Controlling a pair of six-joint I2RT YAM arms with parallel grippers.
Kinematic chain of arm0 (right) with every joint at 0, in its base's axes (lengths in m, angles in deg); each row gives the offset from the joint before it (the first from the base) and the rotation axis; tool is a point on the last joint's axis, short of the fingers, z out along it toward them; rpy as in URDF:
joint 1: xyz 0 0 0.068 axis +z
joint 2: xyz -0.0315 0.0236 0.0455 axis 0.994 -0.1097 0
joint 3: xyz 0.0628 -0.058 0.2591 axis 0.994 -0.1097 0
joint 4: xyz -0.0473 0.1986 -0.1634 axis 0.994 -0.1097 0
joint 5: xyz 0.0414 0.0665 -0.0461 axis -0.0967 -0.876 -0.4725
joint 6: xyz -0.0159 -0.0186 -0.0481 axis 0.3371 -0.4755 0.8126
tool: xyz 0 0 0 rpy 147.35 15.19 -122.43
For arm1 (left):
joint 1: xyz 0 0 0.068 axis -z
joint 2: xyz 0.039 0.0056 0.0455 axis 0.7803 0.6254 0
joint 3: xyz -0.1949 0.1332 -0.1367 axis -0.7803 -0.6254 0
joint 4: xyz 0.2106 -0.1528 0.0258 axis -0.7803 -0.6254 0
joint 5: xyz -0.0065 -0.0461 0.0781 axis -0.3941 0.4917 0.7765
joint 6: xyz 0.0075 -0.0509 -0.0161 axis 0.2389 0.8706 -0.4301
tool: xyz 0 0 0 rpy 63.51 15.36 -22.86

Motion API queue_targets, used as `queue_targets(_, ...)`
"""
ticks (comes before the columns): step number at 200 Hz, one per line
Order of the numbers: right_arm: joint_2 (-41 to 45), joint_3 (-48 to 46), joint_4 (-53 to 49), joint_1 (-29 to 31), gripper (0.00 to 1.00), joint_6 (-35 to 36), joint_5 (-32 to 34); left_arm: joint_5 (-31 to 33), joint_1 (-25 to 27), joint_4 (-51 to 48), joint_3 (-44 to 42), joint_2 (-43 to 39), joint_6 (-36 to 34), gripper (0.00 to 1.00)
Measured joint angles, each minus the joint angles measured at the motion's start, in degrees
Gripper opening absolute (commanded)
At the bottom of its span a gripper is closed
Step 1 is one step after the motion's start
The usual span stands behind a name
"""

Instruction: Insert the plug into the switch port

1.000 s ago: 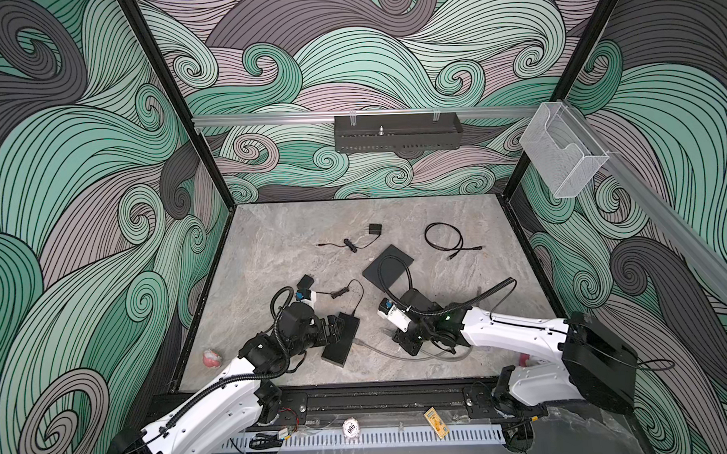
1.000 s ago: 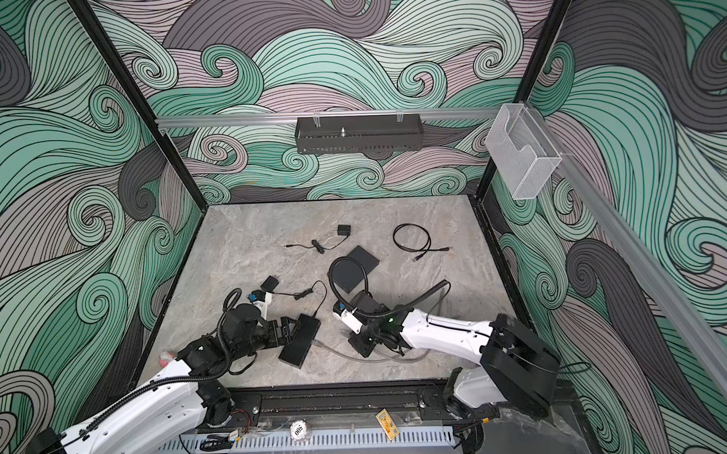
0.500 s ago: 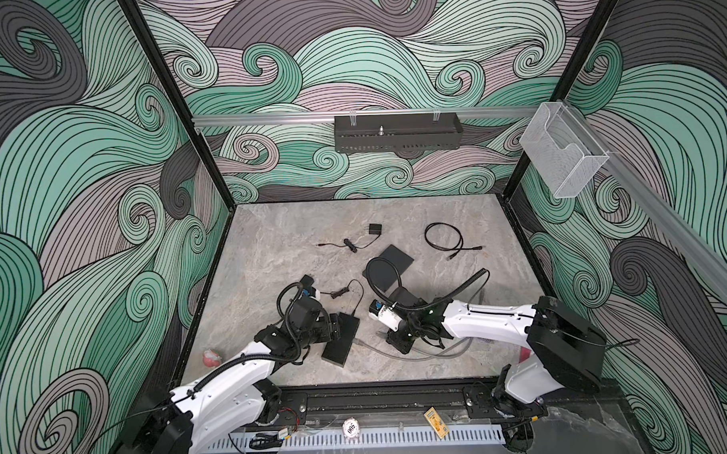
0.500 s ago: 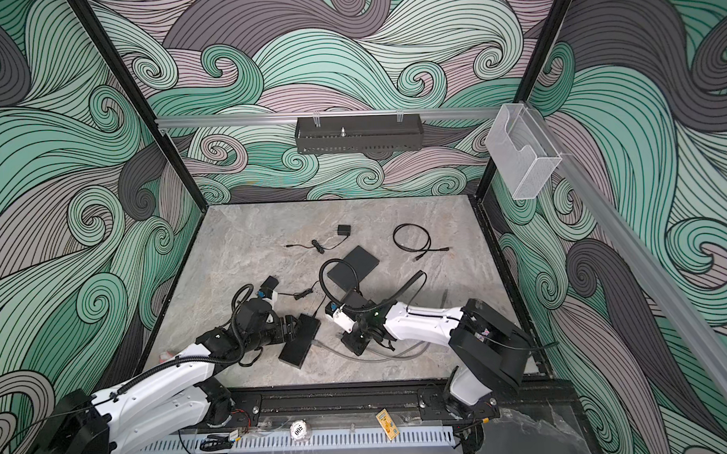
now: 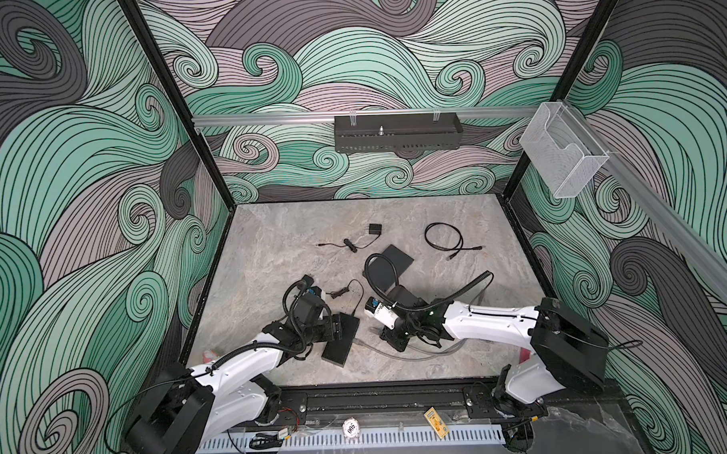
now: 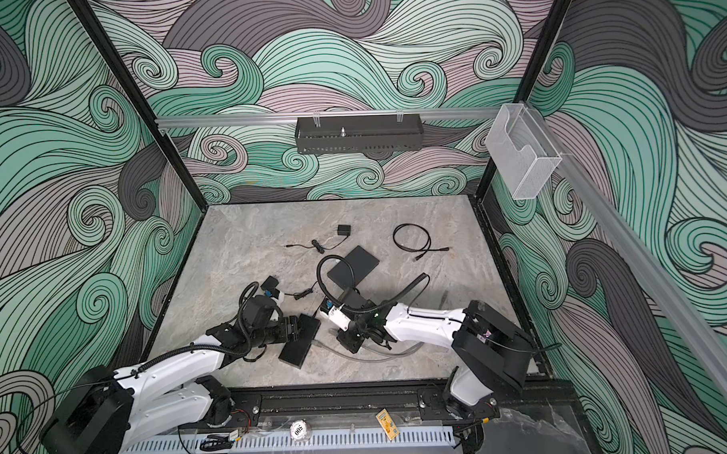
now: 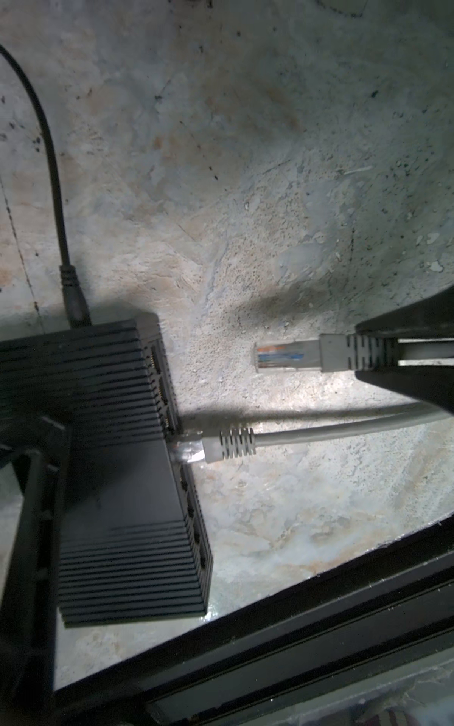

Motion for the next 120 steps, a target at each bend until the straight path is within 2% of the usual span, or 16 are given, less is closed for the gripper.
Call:
queue_targets(31,0.61,-2.71,5.09,0.72,0.00,0.48,1.11,-1.44,-0.83,2.27,0.33,1.86,-0.87,0.79)
queue_targets(77,3.04,-7.76,11.76,0.72,0.00,0.94,2.56,-4.55,-2.01,5.07,2.58,6.93,-2.38,0.72)
queue_targets(120,3.45,-8.20,14.58,0.72,0.00,1.66,3.23,-6.51,-3.08,5.88,2.95,8.13,-3.52,0.67)
